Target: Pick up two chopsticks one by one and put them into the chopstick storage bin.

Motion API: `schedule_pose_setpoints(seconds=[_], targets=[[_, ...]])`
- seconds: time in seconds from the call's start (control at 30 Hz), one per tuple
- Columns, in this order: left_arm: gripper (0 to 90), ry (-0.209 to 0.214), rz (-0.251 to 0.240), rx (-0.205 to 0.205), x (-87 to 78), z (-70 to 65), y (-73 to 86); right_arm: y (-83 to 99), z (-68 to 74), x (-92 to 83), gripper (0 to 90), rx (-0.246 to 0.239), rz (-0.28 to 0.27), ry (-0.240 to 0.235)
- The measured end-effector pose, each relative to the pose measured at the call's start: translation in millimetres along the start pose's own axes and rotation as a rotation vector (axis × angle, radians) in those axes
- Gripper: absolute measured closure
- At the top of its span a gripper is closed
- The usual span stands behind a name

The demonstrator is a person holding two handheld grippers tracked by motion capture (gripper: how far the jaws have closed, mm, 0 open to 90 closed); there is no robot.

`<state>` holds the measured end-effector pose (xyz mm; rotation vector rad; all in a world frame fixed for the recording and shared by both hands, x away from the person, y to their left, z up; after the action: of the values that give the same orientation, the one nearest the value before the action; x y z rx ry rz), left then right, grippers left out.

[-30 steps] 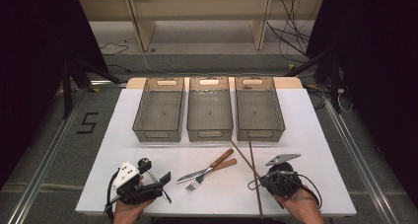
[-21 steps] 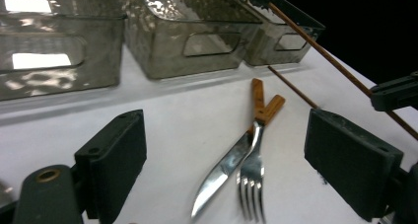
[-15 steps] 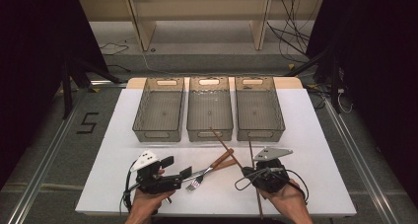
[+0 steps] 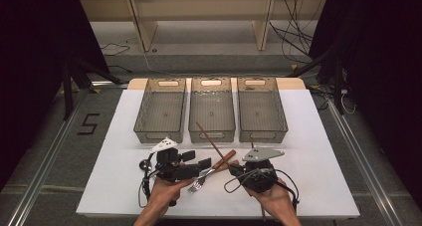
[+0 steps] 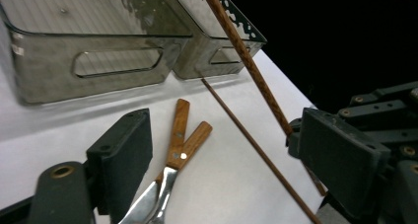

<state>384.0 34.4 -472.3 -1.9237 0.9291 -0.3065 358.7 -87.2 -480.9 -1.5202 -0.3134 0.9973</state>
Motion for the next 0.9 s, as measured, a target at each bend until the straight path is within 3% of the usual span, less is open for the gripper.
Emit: schedule_pose_setpoints(seconds=[0.23, 0.43, 0.77, 0.9], targets=[[29.2, 0.019, 0.008, -0.075, 6.3, -1.0, -0.3, -0.3, 10.4, 9.5, 85.6, -0.008, -0.018, -0.022], [43.4, 0.047, 0.017, -0.133, 8.9, -4.2, 2.2, -1.5, 16.6, 16.1, 85.6, -0.01, -0.038, -0.034], [62.5, 0.093, 0.011, -0.184, 9.6, -9.7, 3.7, -2.7, 22.7, 20.4, 85.6, -0.014, -0.063, -0.047], [68.3, 0.095, 0.016, -0.182, 9.7, -10.4, 4.8, -3.1, 24.3, 20.6, 85.6, -0.019, -0.07, -0.049]])
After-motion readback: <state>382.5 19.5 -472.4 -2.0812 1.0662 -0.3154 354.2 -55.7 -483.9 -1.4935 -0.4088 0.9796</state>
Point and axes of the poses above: each handheld gripper's, and its own axes: x roughly forward along the jaws, y roughly out of its underside, z roughly to its left, the point moved 10 cm from there along x, roughly forward along the jaws, and after that the axes turned 15 degrees about -z, right-handed, at the moved point
